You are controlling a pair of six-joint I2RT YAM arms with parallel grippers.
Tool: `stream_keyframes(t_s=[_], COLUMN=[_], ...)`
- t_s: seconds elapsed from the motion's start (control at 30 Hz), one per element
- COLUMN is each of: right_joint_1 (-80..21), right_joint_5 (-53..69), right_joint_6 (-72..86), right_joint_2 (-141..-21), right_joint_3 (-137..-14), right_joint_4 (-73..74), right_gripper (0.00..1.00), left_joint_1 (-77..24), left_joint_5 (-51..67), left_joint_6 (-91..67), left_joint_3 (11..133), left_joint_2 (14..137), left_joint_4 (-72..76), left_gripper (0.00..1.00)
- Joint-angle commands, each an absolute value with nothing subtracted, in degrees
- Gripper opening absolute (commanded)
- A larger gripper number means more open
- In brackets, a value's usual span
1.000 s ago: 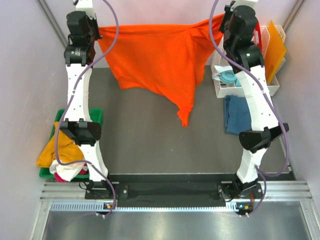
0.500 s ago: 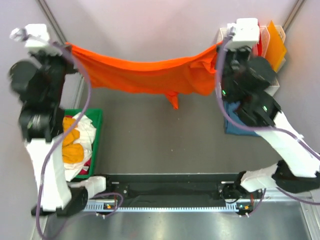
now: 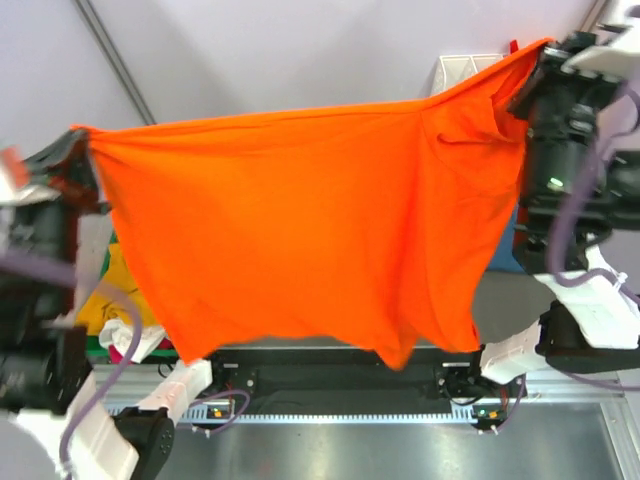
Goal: Fold and stack the t-shirts
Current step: Grap the side of the flattened tshirt closest away from the robot with both arms
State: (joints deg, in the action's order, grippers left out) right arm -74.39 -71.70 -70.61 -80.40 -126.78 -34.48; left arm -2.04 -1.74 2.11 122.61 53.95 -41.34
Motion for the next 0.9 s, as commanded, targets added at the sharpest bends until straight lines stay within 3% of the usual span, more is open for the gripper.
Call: stream_keyframes(t_s=[0.0,0.13,0.27,0.47,0.57,0.67,0.73,0.8,0.87], right_joint_1=[-58.30,-44.76,-29.57,-22.69,-21.10,-21.09,-21.62,-22.50,-22.59], right_joint_5=[-65.32,-57.68,-45.12,-39.73,-37.98,-36.48,-36.30,-37.09,-37.96], right_joint_6=[-40.30,-20.81,-7.32,-1.41,-0.26,-0.44,-2.27,-4.21,-5.18], right_joint_2=[-78.22,-80.93,-86.20,-102.00,-110.90,-115.39,-114.62,-113.38,-111.01], right_joint_3=[-125.43,-123.05,-121.47,-127.60,-137.34,-147.81,-148.27,-147.31,-144.08], right_joint_4=[-4.00,13.56,21.44,22.68,21.62,18.47,14.70,13.19,13.10], right_gripper=[0.00,0.00,0.00,0.00,0.00,0.00,0.00,0.00,0.00], left_joint_1=[-2.29,-2.29,-2.20,-2.02,-0.97,1.13,2.28,2.37,2.55], left_joint_5=[-4.75,-4.13,-3.51,-4.13,-3.95,-4.66,-5.27,-5.97,-5.89], left_joint_6=[4.57,4.75,5.18,7.38,5.81,2.48,1.93,2.63,3.86], left_joint_3=[108.94,102.93,99.85,102.03,113.34,133.80,149.54,151.27,142.53], left_joint_2=[57.39,60.72,67.74,83.36,95.91,109.80,115.64,117.69,113.93], left_joint_4=[-39.39,-33.76,-28.22,-19.52,-20.21,-25.72,-27.85,-24.98,-19.29], left_gripper=[0.00,0.00,0.00,0.00,0.00,0.00,0.00,0.00,0.00])
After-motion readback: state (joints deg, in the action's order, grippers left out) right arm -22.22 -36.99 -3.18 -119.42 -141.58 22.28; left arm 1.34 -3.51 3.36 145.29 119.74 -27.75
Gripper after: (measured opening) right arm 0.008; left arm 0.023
